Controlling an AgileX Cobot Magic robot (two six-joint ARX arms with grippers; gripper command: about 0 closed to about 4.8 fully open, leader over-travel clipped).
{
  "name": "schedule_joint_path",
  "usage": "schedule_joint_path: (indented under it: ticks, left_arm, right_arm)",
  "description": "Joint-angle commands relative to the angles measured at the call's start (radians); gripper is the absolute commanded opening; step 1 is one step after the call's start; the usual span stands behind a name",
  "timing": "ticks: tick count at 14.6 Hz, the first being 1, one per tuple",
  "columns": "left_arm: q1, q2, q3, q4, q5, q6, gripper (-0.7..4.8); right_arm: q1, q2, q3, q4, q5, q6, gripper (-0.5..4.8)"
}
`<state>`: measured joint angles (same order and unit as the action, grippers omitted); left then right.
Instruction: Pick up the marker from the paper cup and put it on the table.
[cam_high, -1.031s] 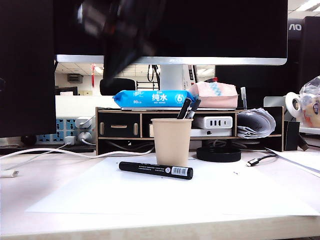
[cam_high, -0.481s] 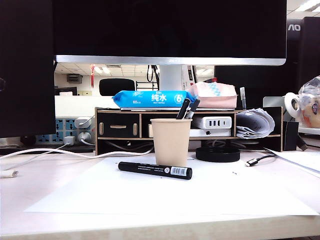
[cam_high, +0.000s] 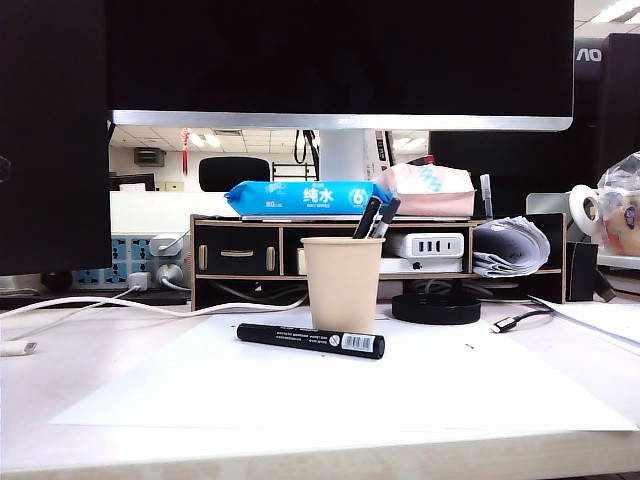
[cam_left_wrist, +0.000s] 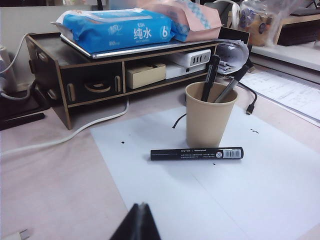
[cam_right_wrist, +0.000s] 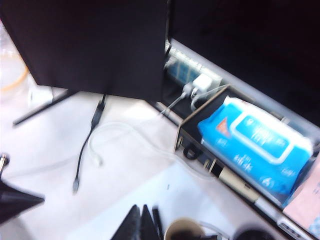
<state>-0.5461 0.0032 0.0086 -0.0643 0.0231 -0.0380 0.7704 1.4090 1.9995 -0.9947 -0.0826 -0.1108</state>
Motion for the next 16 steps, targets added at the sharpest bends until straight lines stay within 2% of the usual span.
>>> schedule_joint_path:
  ticks: [1,3,6,9,12,14,16]
  left_arm:
    - [0.000,0.000,0.001,0.013,0.000,0.001,-0.04]
    - [0.000,0.000,0.001,0.013,0.000,0.001,-0.04]
    - [0.000,0.000,0.001,0.013,0.000,0.001,-0.04]
    - [0.000,0.000,0.001,0.013,0.000,0.001,-0.04]
    - [0.000,0.000,0.001,0.013,0.000,0.001,-0.04]
    - [0.000,0.000,0.001,0.013,0.000,0.001,-0.04]
    - [0.000,0.000,0.001,0.013,0.000,0.001,-0.05]
  right_arm:
    - [-0.002,-0.119,-0.202,0.166,0.035,0.018,-0.06]
    - [-0.004,-0.251,-0.433,0.330,0.108,0.018,-0.06]
    - [-0.024,-0.404,-0.705,0.512,0.118,0.066,-0.06]
    - [-0.123,-0.533,-0.955,0.657,0.103,0.083,-0.06]
    - [-0.147,-0.704,-1.221,0.872,0.110,0.114,-0.06]
    - [-0.158,-0.836,-1.370,0.940,0.130,0.220,-0.06]
    - [-0.157,-0.995,-1.478,0.933,0.230,0.246,-0.06]
